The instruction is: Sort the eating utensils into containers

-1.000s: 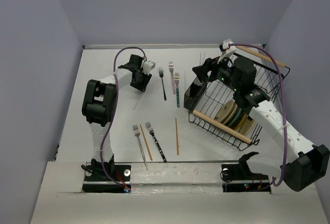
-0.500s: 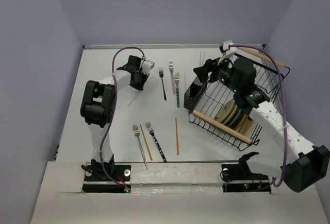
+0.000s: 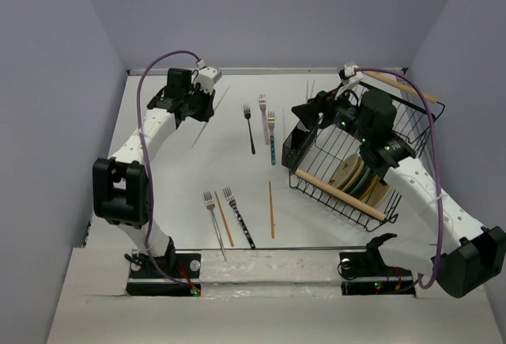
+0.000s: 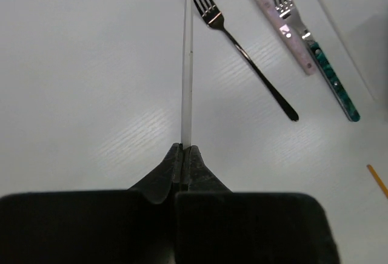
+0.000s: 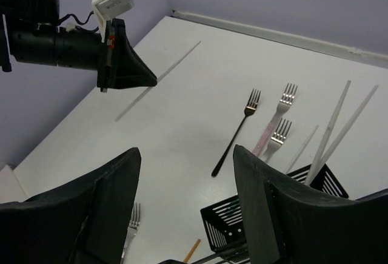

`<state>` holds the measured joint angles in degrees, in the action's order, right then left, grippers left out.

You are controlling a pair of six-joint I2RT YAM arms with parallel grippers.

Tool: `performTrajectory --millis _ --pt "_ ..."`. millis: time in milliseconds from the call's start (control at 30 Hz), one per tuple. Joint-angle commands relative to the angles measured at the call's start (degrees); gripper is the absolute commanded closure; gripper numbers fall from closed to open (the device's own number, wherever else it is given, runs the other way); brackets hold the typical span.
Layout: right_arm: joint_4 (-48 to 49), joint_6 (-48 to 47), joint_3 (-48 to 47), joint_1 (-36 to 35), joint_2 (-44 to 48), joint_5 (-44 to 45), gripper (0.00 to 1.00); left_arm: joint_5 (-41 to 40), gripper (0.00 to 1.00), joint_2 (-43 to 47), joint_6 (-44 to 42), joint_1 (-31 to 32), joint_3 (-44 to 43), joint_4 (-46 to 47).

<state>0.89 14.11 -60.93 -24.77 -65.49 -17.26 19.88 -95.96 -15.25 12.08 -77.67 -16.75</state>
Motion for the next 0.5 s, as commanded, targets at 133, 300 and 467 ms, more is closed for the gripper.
performTrajectory --millis 133,300,467 --pt "11.59 9.27 -7.44 -6.50 -7.62 -4.72 0.33 9.65 1.00 13.26 1.88 0.23 -2.75 -2.14" --pt "20.09 14.53 -12.28 -11.17 -15.70 -1.73 0.27 11.06 1.00 18.96 2.85 0.40 -2.67 -2.32" --pt "28.72 22.00 -13.95 -12.84 -22.64 1.87 0.27 11.85 1.00 22.48 3.29 0.40 -1.44 -2.32"
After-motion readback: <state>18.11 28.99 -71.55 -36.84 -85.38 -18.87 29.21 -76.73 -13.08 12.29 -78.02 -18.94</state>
